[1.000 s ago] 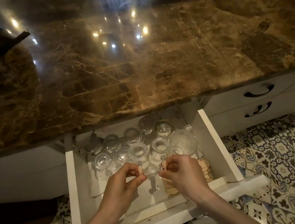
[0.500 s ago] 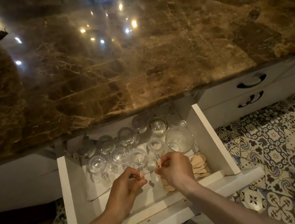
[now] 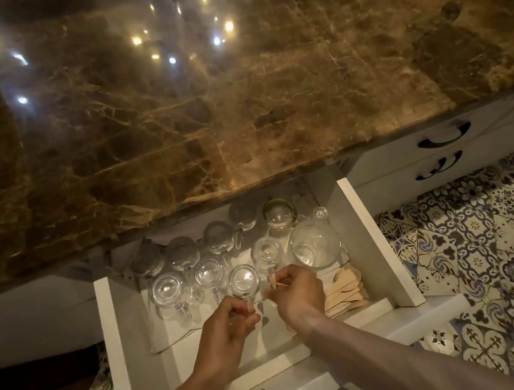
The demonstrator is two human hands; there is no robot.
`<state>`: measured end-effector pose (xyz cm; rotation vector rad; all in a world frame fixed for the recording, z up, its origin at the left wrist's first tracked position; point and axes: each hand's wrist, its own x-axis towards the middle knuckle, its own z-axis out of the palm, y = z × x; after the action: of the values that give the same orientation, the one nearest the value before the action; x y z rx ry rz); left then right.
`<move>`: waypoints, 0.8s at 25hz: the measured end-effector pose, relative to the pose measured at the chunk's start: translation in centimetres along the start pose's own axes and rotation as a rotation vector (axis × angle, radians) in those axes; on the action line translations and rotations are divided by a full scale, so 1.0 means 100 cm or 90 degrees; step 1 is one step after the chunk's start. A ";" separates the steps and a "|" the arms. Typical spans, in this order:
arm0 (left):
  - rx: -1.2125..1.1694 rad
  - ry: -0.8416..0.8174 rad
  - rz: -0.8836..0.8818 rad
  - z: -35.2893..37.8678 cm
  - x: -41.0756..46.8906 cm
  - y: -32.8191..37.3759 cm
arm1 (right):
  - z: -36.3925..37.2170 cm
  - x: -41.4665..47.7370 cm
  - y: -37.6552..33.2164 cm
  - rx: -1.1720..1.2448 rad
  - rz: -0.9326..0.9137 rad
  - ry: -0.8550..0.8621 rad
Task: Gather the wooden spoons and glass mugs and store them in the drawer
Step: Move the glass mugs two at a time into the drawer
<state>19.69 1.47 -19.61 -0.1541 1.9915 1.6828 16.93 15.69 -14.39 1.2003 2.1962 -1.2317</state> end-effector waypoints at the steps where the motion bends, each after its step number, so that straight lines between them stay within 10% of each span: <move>1: 0.003 -0.001 -0.005 0.000 0.001 0.000 | 0.002 0.002 0.001 0.000 0.008 -0.003; 14: 0.102 -0.028 -0.045 -0.012 0.003 0.019 | 0.003 0.003 -0.004 -0.047 0.032 -0.077; 20: 0.401 -0.284 -0.110 -0.046 0.006 0.084 | -0.011 -0.004 -0.016 0.125 0.143 -0.206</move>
<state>14.27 -0.89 -12.08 0.2469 1.9798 0.8296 15.98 15.96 -12.72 1.1848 1.6943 -1.4530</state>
